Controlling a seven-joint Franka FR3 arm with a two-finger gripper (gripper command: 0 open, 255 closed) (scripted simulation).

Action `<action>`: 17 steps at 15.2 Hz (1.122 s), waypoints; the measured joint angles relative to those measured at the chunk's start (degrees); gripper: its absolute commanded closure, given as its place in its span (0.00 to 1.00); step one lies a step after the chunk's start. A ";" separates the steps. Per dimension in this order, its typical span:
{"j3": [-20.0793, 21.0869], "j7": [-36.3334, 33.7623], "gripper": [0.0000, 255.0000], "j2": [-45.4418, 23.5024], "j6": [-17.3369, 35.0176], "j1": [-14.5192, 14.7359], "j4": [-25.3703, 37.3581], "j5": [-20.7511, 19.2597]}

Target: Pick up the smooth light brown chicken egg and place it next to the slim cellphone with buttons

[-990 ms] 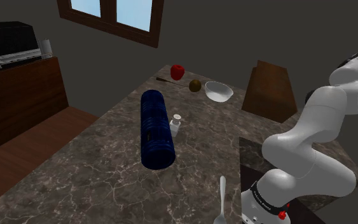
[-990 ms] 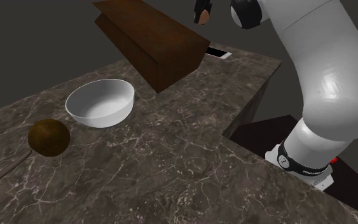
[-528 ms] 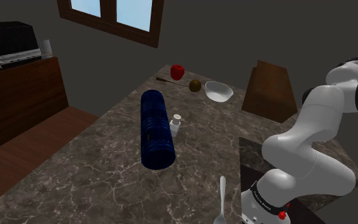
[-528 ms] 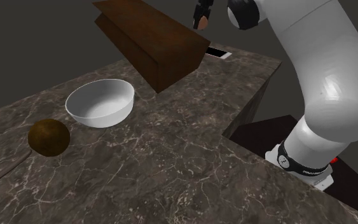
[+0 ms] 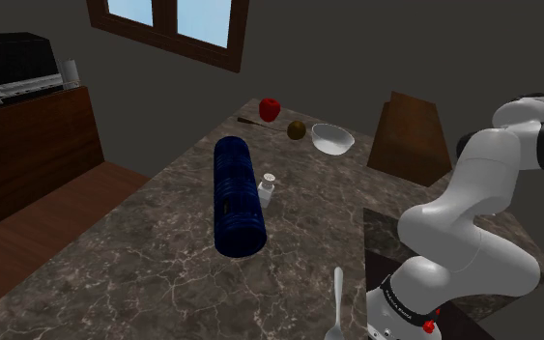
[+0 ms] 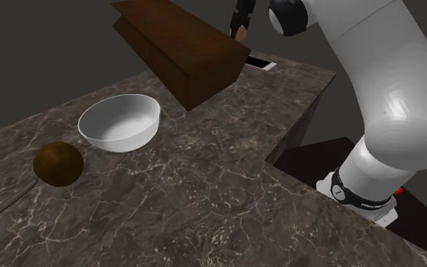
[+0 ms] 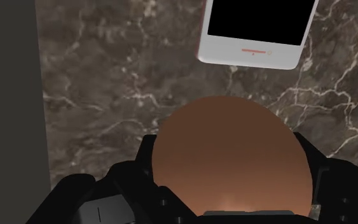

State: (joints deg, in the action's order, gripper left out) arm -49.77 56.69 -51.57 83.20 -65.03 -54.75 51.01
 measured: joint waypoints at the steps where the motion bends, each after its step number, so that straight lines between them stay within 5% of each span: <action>1: 0.01 0.06 1.00 0.03 -0.09 0.03 -0.04 -0.09; 2: 0.04 -0.05 0.00 0.00 -0.08 -0.03 0.02 -0.03; 8: 0.06 0.03 0.00 0.05 -0.17 0.22 -0.49 -0.27; 12: 1.94 -3.05 0.00 -2.89 -6.35 -4.72 10.21 0.98; 17: 2.41 -4.89 0.00 -4.25 -9.27 -7.47 16.19 1.64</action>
State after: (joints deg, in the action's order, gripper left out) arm -47.36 51.80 -55.82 73.94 -72.50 -38.56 52.65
